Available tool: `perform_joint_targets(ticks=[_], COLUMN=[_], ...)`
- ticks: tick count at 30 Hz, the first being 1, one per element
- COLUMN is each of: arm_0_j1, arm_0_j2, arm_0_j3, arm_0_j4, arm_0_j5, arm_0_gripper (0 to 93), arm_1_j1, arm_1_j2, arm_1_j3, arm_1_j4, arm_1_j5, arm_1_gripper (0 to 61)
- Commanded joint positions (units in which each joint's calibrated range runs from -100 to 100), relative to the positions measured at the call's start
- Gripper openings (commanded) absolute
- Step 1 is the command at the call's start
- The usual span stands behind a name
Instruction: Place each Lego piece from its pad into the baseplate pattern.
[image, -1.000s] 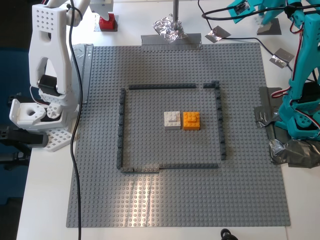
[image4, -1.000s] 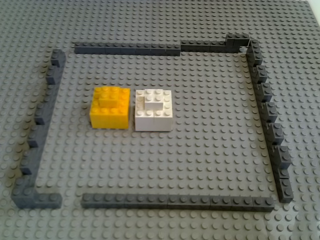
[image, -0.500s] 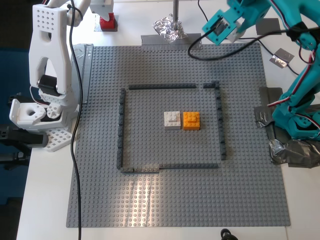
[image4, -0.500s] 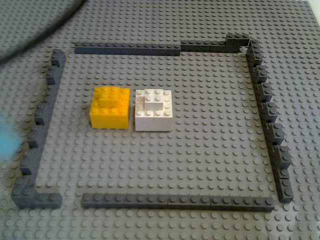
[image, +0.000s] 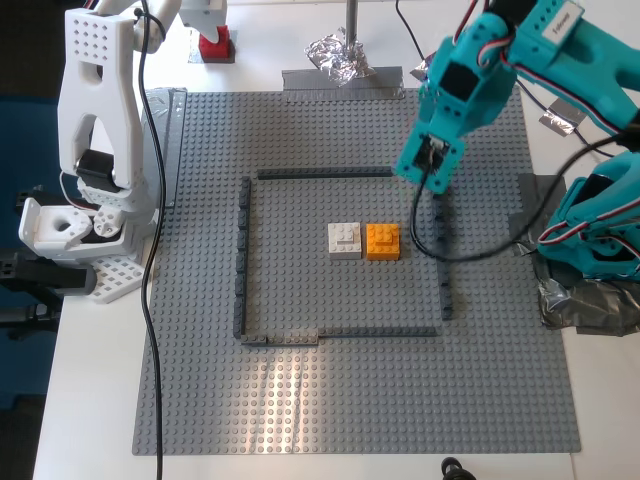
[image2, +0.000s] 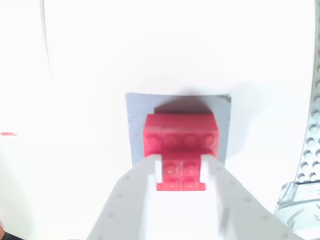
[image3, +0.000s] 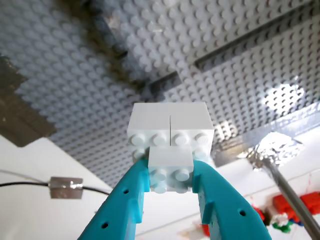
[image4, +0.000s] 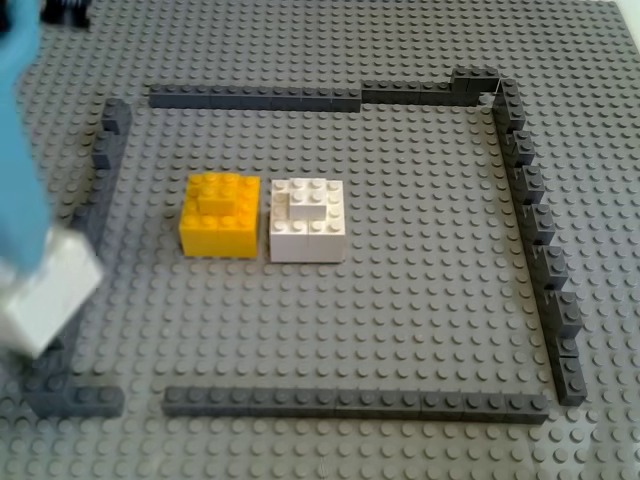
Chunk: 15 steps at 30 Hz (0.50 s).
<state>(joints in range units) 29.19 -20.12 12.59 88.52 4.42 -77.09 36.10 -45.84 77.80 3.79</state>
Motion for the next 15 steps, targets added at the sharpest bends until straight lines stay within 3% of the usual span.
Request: perform_joint_targets(ticks=[1,7,15], arm_0_j1=[-5.21,-12.98,-19.94], arm_0_j2=[-6.23,-7.78,-7.44], arm_0_j3=[5.88,8.59,11.93], arm_0_j4=[-0.4,-0.48,-0.56], arm_0_j5=[-1.07,-4.59,-6.74], arm_0_gripper=[0.0,0.0,0.0], arm_1_j1=[1.39,7.34,21.99], arm_1_j2=[-10.95,-25.11,-48.89], arm_1_j3=[-2.15,5.44,33.34], arm_1_j4=[3.49,7.4,7.8], arm_1_j5=[-0.73,-3.52,-6.25], arm_1_gripper=[0.2,0.2,0.2])
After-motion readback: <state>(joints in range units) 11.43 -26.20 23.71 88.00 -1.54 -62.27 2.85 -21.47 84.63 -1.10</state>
